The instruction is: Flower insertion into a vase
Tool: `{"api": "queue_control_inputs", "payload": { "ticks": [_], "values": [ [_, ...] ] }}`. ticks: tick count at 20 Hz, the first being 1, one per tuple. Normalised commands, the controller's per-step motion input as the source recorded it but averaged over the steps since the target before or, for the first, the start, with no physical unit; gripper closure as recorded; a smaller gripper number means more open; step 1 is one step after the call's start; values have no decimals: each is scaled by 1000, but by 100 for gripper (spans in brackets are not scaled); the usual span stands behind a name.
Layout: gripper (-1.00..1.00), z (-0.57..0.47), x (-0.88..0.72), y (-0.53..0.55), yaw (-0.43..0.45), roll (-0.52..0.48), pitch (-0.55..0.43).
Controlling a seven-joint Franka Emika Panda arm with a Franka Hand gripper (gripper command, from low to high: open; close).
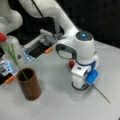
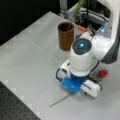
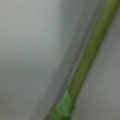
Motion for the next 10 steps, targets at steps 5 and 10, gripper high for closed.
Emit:
{"api": "queue_control_inputs", "payload": {
  "ticks": [5,10],
  "values": [
    [100,-91,238,88,16,-240,15],
    [100,-91,215,141,28,-237,22]
  ]
}}
